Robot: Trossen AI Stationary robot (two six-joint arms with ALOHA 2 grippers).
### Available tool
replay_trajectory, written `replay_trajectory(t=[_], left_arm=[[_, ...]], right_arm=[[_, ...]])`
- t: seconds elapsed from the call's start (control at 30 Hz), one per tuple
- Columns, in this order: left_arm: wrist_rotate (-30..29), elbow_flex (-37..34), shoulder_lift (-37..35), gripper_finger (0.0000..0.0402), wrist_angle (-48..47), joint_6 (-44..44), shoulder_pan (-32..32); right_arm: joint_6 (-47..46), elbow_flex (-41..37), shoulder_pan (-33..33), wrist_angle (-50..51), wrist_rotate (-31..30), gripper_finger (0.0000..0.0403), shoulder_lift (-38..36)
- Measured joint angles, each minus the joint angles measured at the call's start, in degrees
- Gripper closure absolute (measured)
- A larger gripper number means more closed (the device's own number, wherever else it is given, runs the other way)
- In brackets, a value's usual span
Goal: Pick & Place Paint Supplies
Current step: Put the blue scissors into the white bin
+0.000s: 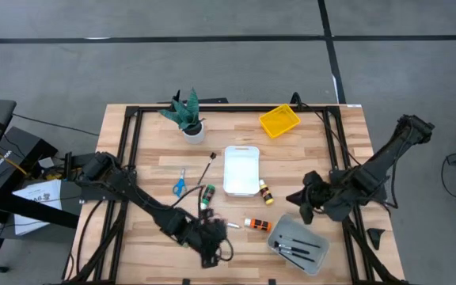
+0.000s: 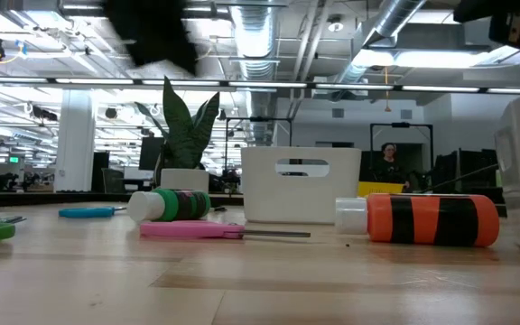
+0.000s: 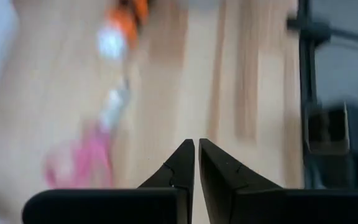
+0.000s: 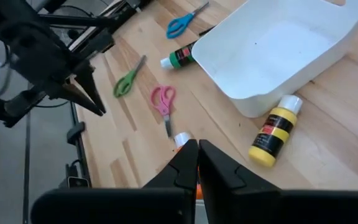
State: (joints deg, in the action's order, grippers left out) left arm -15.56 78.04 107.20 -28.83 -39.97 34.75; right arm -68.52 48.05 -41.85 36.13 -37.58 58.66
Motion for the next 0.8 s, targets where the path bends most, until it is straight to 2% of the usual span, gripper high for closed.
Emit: replay_trajectory(t=[0.2,0.33,0.43,0.53,0.63,0.8], left_arm=[[5.3,0.0,0.0,0.0386,-9.3,-23.0,9.5],[5.0,0.0,0.0,0.0386,-7.6,-37.1,16.9],[2.3,0.0,0.0,0.0386,-4.4,-44.8,20.7],[-2.3,0.0,0.0,0.0386,-3.5,-49.6,23.0],[-6.9,0.0,0.0,0.0386,-4.4,-50.6,23.6],[-10.9,0.0,-0.2,0.0385,-13.9,-50.4,19.5]], right_arm=[[-0.9,0.0,0.0,0.1,-0.3,0.0381,-0.7],[-1.8,0.0,0.0,0.1,-0.7,0.0378,-0.6],[-2.0,0.0,0.0,0.1,-1.4,0.0378,-0.6],[-2.0,0.0,0.0,0.1,-1.5,0.0378,-0.6],[-2.0,0.0,0.0,0.1,-1.5,0.0378,-0.6],[-2.0,0.0,0.6,0.1,-1.5,0.0376,-0.6]])
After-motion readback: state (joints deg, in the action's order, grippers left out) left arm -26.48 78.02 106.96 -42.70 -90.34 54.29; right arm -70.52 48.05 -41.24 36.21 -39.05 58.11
